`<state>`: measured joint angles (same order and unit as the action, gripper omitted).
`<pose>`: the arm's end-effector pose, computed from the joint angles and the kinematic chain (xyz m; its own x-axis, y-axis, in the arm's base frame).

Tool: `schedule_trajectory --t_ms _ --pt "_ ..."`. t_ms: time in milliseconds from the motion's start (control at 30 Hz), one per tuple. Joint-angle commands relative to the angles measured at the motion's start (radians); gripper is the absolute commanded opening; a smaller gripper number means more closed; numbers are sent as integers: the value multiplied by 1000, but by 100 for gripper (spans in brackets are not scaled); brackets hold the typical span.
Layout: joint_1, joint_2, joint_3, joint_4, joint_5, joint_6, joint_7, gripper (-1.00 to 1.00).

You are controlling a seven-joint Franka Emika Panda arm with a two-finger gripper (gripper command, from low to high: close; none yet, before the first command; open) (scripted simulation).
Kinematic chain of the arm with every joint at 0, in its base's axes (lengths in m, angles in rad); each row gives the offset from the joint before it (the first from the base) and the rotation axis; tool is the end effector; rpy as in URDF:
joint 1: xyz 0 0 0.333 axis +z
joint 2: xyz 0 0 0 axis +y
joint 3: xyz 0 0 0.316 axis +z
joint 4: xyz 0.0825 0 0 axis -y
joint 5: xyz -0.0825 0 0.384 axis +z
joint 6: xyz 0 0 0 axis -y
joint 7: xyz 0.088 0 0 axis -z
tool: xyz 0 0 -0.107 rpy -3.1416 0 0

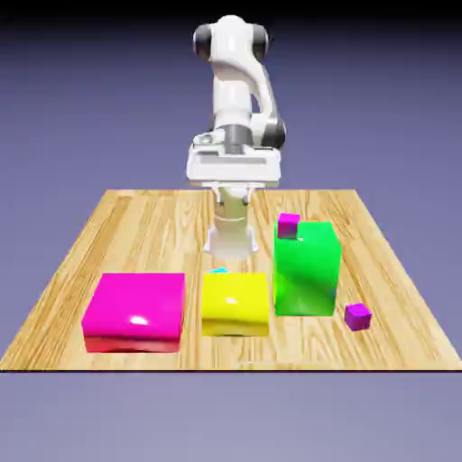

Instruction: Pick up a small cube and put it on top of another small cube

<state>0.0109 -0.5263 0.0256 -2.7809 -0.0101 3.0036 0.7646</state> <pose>0.3994 0.0154 0.4505 0.5551 -0.6606 0.5055 -0.4779 -0.7507 -0.4562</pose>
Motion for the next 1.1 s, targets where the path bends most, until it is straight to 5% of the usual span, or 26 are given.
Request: schedule_trajectory --t_ms 0,1067 --pt "-1 36 21 24 -8 -28 20 0" --pt "-28 1144 670 763 -264 -875 617 0"
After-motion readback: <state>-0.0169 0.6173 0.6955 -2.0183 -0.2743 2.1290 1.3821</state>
